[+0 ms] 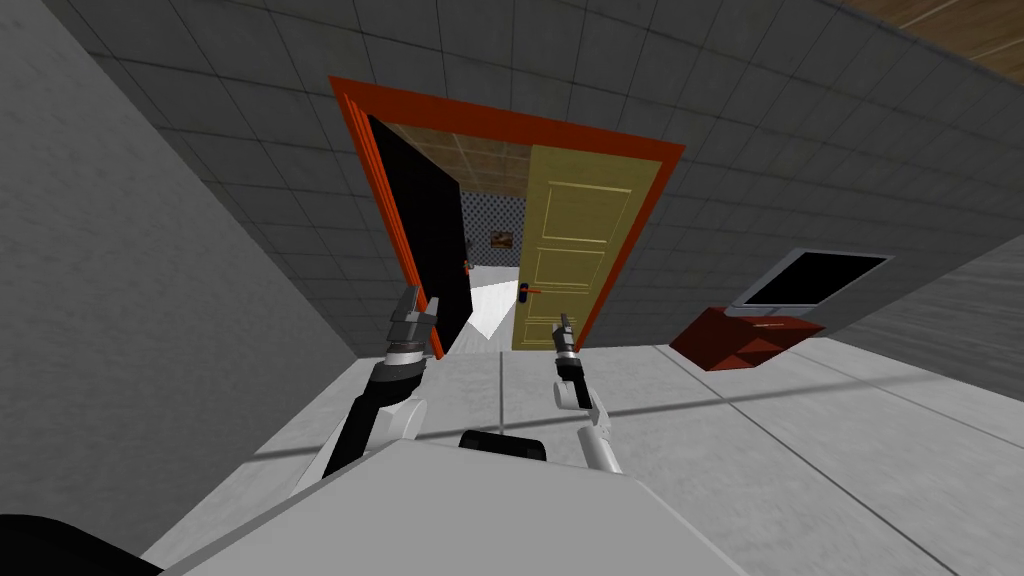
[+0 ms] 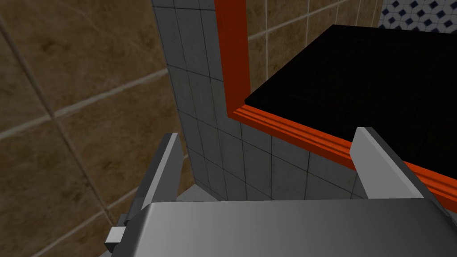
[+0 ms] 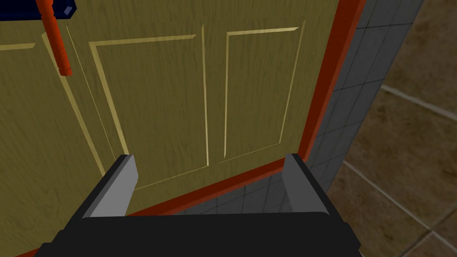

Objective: Push the door open

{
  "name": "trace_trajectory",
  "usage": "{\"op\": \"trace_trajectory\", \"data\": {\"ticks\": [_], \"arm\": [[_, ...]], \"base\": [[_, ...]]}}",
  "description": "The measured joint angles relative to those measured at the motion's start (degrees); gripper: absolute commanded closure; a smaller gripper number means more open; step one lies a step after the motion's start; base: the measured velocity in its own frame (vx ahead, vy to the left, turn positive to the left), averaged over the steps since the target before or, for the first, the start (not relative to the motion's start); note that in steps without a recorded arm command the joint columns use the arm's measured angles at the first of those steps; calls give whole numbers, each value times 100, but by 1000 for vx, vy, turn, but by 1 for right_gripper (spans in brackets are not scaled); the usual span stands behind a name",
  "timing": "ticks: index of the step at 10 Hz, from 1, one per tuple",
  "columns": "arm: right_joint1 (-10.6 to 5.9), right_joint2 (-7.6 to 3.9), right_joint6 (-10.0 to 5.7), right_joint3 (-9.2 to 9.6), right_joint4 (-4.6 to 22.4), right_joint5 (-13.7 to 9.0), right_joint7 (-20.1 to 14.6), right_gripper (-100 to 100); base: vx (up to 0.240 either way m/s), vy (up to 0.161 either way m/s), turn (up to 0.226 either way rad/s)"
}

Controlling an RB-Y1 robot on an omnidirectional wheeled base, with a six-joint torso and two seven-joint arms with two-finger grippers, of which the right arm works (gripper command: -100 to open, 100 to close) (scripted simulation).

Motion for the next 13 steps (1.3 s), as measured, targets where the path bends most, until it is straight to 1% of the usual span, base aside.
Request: {"op": "trace_trajectory", "data": {"ticks": [3,4,6,7,9,10,11,13], "arm": [[-220,-19,-7,3,411,-36,2,-100],[-336,-11,-6,3,575,-49,10,-100],[-480,-34,-22,4,849,-78,-1,-100],[-530,-27,-17,7,938,-84,4,-100],[-703,-39,-30,4,1215,-111,1,-100],[-839,-37,-62,-3,1442,-129,5,-100],[-953,-45,-51,4,1604,-150,2,-100],[-1100,-32,-61,13,1893,-171,9,-100]], "base": [[50,-8,-7],[48,-10,2],[50,-9,-5],[55,-12,-7],[53,-8,-6],[74,-9,-8],[56,-9,-1],[70,-7,-8]]}}
